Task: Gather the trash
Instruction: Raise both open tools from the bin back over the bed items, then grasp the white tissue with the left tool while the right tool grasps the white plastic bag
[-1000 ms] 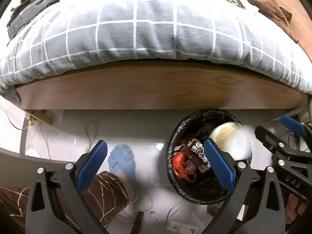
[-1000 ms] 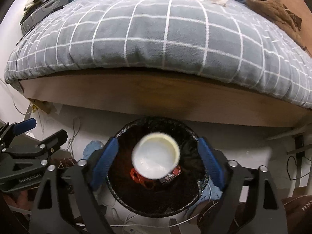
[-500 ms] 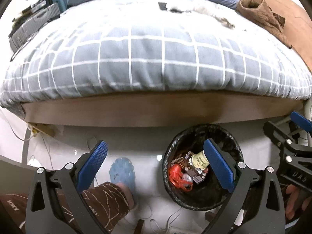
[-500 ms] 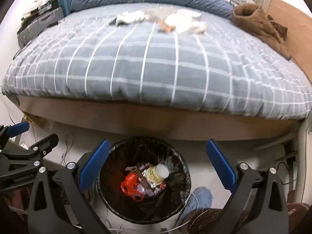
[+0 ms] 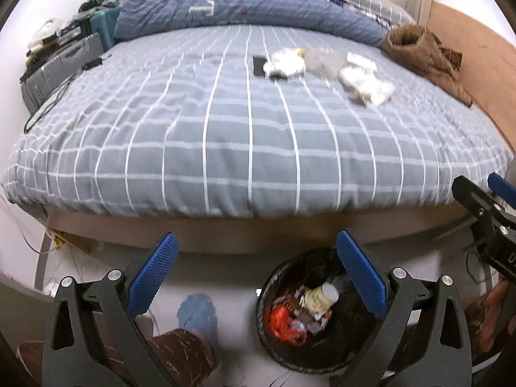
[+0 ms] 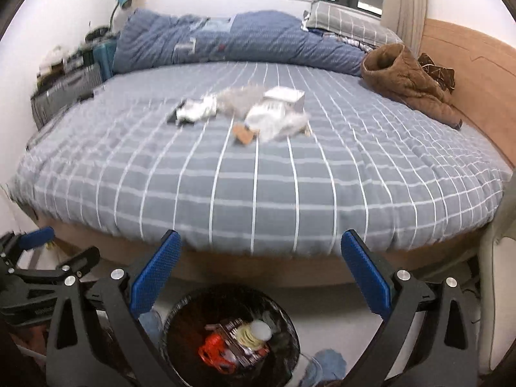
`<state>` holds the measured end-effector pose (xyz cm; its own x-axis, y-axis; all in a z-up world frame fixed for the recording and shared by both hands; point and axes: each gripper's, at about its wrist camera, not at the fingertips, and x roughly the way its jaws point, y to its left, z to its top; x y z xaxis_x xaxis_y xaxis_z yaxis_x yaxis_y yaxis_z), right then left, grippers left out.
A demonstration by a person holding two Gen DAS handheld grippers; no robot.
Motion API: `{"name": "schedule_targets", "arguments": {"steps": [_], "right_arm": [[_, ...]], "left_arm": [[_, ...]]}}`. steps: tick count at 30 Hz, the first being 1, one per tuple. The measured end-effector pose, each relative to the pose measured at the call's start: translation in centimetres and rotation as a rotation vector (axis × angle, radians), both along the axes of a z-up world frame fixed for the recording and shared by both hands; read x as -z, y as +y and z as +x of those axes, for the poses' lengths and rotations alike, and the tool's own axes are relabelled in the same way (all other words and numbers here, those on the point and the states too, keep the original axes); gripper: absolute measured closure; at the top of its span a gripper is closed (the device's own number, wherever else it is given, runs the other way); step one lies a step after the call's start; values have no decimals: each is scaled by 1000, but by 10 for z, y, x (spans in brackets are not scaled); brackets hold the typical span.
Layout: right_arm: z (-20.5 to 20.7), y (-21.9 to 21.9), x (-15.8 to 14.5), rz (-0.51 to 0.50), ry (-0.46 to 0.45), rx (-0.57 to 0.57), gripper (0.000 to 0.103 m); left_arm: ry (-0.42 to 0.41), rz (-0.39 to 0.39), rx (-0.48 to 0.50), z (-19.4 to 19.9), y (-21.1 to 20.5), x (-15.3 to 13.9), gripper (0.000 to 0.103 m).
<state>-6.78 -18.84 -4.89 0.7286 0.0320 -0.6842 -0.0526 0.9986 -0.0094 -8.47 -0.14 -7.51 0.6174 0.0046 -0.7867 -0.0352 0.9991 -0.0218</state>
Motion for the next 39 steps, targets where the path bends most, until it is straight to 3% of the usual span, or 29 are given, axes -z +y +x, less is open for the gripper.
{"name": "schedule_targets", "arguments": {"steps": [9,13,26,39], "right_arm": [[39,-13,-17,22,-53,24,8],[59,-18,-23,21,-64,28,8],[144,-20,-14,-8,-46,21,8],[216,-18,-2,-2,-16,0,8]], "left_arm": [[-80,2,-30,46,1,-28,6],[-78,-13,-31,76,2,-30,6],[-120,17,-8,168,-6,-39,6],[-96,34,18,263,-22,-20,6]]}}
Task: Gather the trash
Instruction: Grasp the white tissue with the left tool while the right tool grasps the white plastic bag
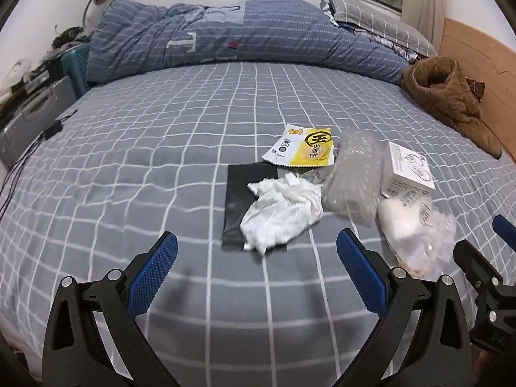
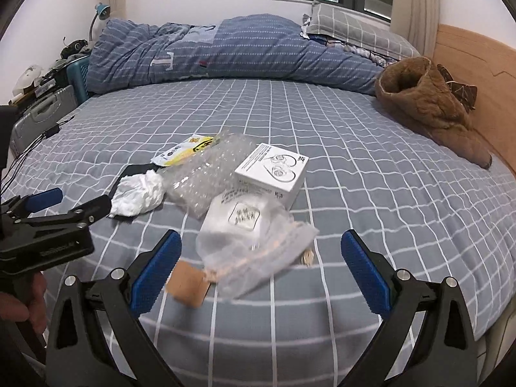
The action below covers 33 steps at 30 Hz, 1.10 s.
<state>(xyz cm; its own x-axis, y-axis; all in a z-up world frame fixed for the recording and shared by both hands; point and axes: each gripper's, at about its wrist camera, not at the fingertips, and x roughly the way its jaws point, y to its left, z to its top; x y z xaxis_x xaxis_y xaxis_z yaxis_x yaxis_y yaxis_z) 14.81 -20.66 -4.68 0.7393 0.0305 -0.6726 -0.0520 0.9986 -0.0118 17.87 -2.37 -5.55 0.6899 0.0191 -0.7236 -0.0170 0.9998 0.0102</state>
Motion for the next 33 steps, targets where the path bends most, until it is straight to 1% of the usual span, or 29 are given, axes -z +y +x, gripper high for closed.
{"name": "schedule_targets", "arguments": {"steps": [2,6,8,11,12,17,19,20,22,23,25,26,27,28,29,31,33], "right_arm": [[11,0,4,2,8,-7,8],[31,0,12,8,36,-20,12],[38,0,15,15,45,-24,13],[48,3,22,18,65,-37,14],[50,4,24,17,70,-40,16],[63,6,37,33,116,-49,22],[67,7,41,36,137,-51,26],[67,7,42,37,138,-50,26],[68,8,44,42,141,-47,30],[68,8,46,42,146,-45,30],[68,8,48,43,153,-44,33],[68,8,50,42,159,-44,34],[68,7,52,43,165,-41,37],[68,6,53,49,172,-43,53],[69,7,54,66,184,-61,57],[68,11,54,50,181,-64,58],[67,14,54,35,175,-65,58]], "left_arm": [[5,5,0,10,-2,3,6],[20,17,4,32,-5,14,7],[30,23,7,40,-7,20,8],[49,27,19,52,-9,30,12],[52,35,26,56,-10,33,16],[66,50,58,68,-17,44,26],[64,55,71,71,-21,46,32],[63,57,76,73,-22,46,34],[62,69,81,75,-25,48,43],[64,72,78,76,-25,50,45],[66,68,79,77,-25,50,57],[65,68,81,77,-25,50,60],[65,69,81,77,-25,50,65],[64,68,81,77,-25,49,73],[63,71,80,77,-24,49,78],[64,71,67,75,-22,49,85],[64,68,65,75,-19,48,88]]}}
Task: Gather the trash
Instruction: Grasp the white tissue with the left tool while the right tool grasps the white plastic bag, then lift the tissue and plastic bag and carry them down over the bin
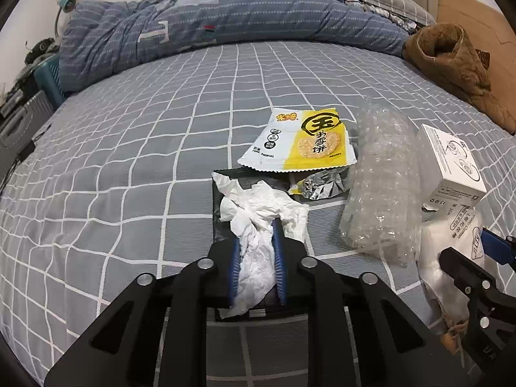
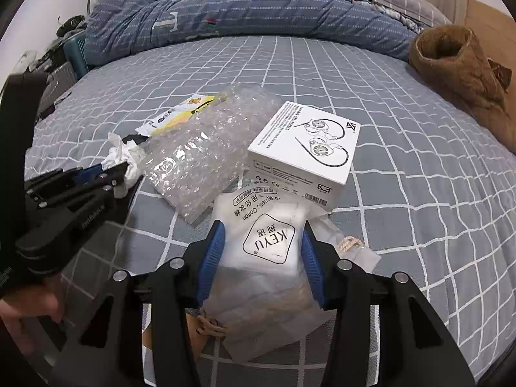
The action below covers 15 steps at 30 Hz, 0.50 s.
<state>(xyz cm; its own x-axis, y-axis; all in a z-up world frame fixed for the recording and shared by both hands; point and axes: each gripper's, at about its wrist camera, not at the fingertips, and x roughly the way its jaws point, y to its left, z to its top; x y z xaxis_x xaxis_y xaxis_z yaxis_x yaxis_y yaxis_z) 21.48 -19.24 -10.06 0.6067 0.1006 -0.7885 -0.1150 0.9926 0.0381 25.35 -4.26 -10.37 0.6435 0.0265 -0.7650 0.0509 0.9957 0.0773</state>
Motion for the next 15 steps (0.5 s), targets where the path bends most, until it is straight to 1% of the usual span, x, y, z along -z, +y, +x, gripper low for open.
{"name": "schedule_targets", "arguments": {"steps": [2,8,15], "right_arm": [[0,0,-1,5,-1,-1,59],[-3,-6,-8,25,-13,9,69],[-4,-9,-14,40,-20,13,76]], "left_arm": [[0,-2,4,-1,2,-1,89],[6,-38,-5,-6,12,-7,91],[-4,-82,-28,-19,22,-23,91]]}}
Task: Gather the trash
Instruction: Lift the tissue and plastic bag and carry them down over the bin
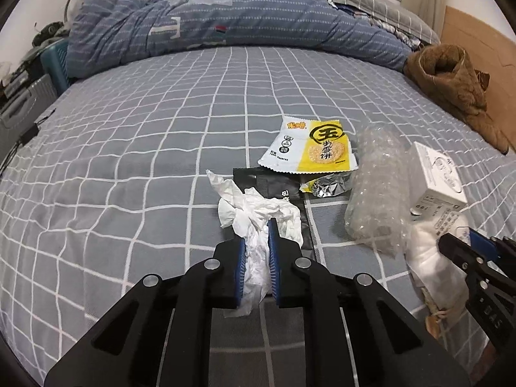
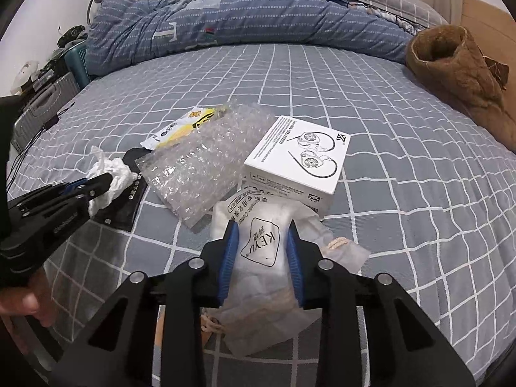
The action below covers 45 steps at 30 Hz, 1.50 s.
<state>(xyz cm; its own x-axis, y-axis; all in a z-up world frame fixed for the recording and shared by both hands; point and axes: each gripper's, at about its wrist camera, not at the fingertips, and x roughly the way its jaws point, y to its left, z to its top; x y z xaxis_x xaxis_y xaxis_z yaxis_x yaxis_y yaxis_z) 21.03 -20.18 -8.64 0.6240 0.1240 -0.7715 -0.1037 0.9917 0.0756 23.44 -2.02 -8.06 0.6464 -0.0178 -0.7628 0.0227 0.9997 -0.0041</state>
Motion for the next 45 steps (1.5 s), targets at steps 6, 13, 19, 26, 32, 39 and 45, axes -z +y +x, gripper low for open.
{"name": "schedule_targets", "arguments": {"steps": [6,13,19,26,32,39,45], "right_arm": [[-5,-4,-7,7,-8,6,82],[-15,-4,-16,10,-24,10,88],[-23,-1,-26,6,-44,12,90],[-36,0,-41,-1,-82,20,90],[-49,-1,-48,9,-94,24,90],[-71,2,-63,30,-125,23,90],[-88,4,-68,27,-137,18,90]], "left_arm": [[-14,-19,10,-16,-1,-10,91],[-18,-28,15,-31,-5,-15,91],[-17,-26,25,-42,-8,-20,91],[-31,-28,15,-58,-6,-30,91],[-52,-37,19,-76,-3,-41,91],[-81,-50,25,-99,-3,-52,91],[-83,-53,26,-120,-4,-54,91]]}}
